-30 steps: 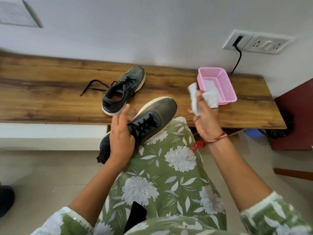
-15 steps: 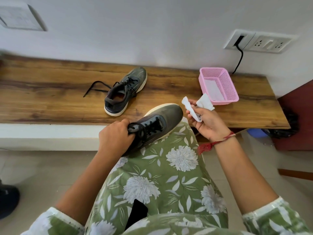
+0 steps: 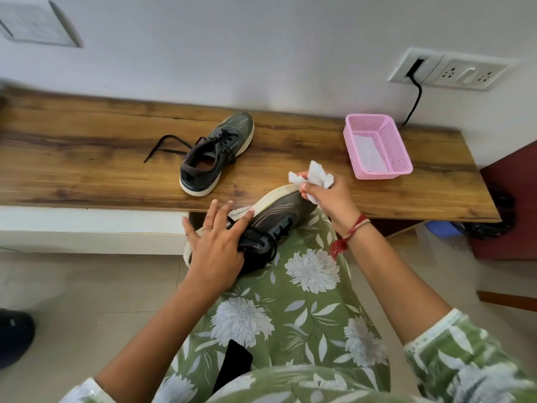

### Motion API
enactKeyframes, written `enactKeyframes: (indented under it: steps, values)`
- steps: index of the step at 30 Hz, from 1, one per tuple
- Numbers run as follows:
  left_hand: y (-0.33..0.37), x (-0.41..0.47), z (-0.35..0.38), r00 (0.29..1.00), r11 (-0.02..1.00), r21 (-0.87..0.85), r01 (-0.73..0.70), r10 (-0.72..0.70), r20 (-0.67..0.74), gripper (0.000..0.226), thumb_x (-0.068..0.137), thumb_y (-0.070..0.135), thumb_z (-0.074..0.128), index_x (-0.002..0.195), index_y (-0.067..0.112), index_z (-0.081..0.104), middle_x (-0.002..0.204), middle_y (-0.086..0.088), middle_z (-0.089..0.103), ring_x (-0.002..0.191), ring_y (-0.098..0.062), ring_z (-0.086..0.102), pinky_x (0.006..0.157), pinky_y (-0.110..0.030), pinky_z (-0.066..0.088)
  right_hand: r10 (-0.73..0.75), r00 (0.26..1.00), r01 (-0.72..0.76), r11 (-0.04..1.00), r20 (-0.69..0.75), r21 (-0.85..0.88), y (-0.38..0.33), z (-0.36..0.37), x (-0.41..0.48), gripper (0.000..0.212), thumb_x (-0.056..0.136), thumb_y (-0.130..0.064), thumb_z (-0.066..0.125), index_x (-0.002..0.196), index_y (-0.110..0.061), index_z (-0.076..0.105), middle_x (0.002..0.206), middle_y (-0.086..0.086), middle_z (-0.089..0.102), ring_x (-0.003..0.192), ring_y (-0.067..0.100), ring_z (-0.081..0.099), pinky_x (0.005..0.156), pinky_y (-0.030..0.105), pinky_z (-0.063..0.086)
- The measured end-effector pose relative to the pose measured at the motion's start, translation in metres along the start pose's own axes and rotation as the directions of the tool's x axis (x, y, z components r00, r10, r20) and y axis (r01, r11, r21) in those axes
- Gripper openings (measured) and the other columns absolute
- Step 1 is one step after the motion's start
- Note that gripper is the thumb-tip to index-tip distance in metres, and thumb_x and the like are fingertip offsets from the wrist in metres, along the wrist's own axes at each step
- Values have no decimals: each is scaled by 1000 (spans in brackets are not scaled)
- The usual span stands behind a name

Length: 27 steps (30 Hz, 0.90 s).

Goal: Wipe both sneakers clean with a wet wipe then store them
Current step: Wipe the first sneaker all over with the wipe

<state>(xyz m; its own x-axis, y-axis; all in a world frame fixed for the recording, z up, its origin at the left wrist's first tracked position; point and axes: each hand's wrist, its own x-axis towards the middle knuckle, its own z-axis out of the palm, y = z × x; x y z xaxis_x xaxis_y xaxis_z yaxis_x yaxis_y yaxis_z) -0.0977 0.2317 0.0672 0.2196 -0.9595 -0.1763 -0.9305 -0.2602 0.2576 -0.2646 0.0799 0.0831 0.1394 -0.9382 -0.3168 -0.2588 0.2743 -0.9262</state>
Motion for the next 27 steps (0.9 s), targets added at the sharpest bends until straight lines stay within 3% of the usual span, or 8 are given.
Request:
enactKeyframes:
  steps: [3, 7, 9, 12, 16, 20, 23, 27]
  values:
    - [1, 7, -2, 1000, 995, -99, -2, 1, -14, 78, 83, 8, 48, 147, 43, 18, 152, 4, 25, 143, -21, 18, 112, -63, 9, -212, 974, 154, 887, -86, -435, 3, 3, 3, 19, 82, -14, 70, 101, -15, 72, 91, 0, 67, 83, 17, 60, 64, 24, 45]
    - [3, 17, -3, 999, 992, -123, -37, 36, -8, 77, 85, 8, 46, 146, 47, 18, 153, 9, 25, 143, -19, 22, 113, -56, 14, -362, 927, 174, 644, -96, -745, 9, 4, 4, 17, 87, -17, 64, 102, -16, 72, 105, 4, 62, 99, 25, 51, 74, 28, 36]
    - [2, 19, 0, 998, 991, -116, -64, 66, 18, 75, 87, 9, 45, 145, 49, 18, 153, 11, 28, 144, -19, 18, 114, -52, 14, -344, 939, 212, 598, -8, -773, 17, 6, 4, 20, 88, -11, 59, 102, -18, 72, 105, 3, 59, 98, 23, 49, 75, 28, 35]
    - [-2, 23, -2, 992, 990, -114, -79, 89, 88, 74, 87, 9, 43, 144, 50, 19, 152, 12, 29, 145, -20, 15, 115, -52, 11, -322, 945, 257, 651, 46, -715, 21, 7, 2, 26, 88, -4, 57, 103, -18, 72, 102, 3, 59, 91, 18, 49, 75, 27, 39]
    - [-7, 31, -10, 978, 988, -134, -75, 99, 185, 74, 85, 7, 42, 142, 51, 24, 154, 13, 25, 146, -20, 11, 114, -56, 10, -319, 939, 314, 629, 132, -712, 22, 20, -2, 33, 83, 2, 55, 102, -18, 72, 98, 3, 60, 88, 21, 54, 72, 30, 42]
    - [-13, 34, -10, 968, 984, -147, -99, 129, 217, 75, 84, 8, 44, 142, 51, 24, 154, 12, 23, 146, -18, 10, 114, -56, 10, -355, 862, 483, 355, 363, -801, 18, 21, -10, 40, 82, 1, 54, 110, -23, 68, 102, 1, 61, 96, 22, 54, 73, 29, 37]
    - [-11, 31, -8, 968, 983, -140, -119, 146, 203, 76, 83, 9, 45, 143, 50, 23, 155, 11, 23, 146, -16, 10, 115, -55, 8, -382, 867, 410, 179, 321, -894, 8, 4, 1, 31, 89, -9, 55, 111, -26, 66, 102, -1, 63, 96, 20, 51, 79, 30, 35]
    - [-10, 30, -5, 977, 980, -143, -136, 157, 144, 73, 83, 11, 46, 143, 47, 26, 153, 9, 28, 144, -14, 17, 116, -46, 12, -383, 914, 282, 359, 135, -890, 9, 7, 7, 24, 89, -12, 54, 104, -22, 71, 92, 3, 67, 92, 24, 55, 74, 32, 39]
